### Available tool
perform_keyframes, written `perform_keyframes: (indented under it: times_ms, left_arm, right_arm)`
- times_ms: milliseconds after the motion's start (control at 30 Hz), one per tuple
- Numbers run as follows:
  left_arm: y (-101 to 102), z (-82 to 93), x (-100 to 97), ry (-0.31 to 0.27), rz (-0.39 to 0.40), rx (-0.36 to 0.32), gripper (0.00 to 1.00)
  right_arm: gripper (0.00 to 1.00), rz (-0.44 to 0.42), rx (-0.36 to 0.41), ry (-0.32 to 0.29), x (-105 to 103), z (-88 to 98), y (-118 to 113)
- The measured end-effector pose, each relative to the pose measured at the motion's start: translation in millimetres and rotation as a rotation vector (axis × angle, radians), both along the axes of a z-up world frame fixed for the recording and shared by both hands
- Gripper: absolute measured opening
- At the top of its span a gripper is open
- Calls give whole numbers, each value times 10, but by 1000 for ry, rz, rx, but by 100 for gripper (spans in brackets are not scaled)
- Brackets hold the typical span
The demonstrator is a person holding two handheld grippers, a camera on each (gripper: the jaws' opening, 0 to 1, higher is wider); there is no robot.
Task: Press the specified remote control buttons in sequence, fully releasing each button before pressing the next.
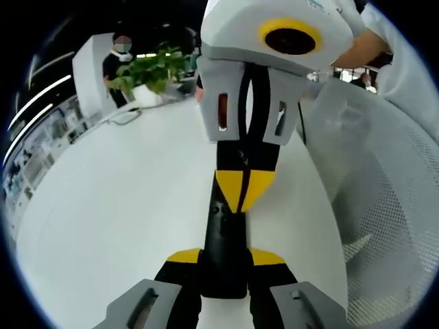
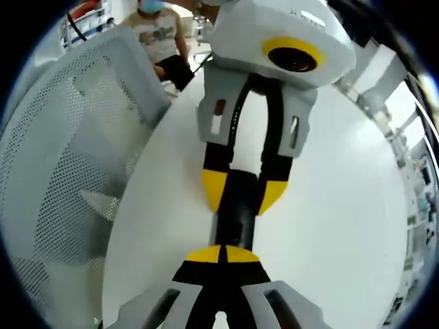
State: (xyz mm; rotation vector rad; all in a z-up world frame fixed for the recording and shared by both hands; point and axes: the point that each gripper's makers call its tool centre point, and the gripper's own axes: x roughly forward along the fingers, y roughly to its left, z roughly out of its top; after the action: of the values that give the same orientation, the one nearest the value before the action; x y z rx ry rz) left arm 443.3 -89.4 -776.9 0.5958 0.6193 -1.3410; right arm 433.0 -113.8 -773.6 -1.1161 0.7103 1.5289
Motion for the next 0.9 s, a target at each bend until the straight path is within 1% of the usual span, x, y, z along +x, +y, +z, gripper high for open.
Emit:
perform_keyframes:
  times_ms: [133, 333, 667, 900]
  left_arm:
    - [1, -5, 4, 2, -2, 1, 24]
    - [2, -8, 8, 0, -3, -2, 24]
    - [-2, -7, 8, -2, -2, 1, 24]
    - [-4, -12, 15, -1, -3, 3, 24]
  right_arm:
    - [0, -16, 28, 31, -4, 18, -3]
    - [0, -31, 62, 43, 1, 117, 35]
    - [0, -28, 90, 19, 24, 231, 93]
    - [0, -30, 101, -1, 85, 326, 88]
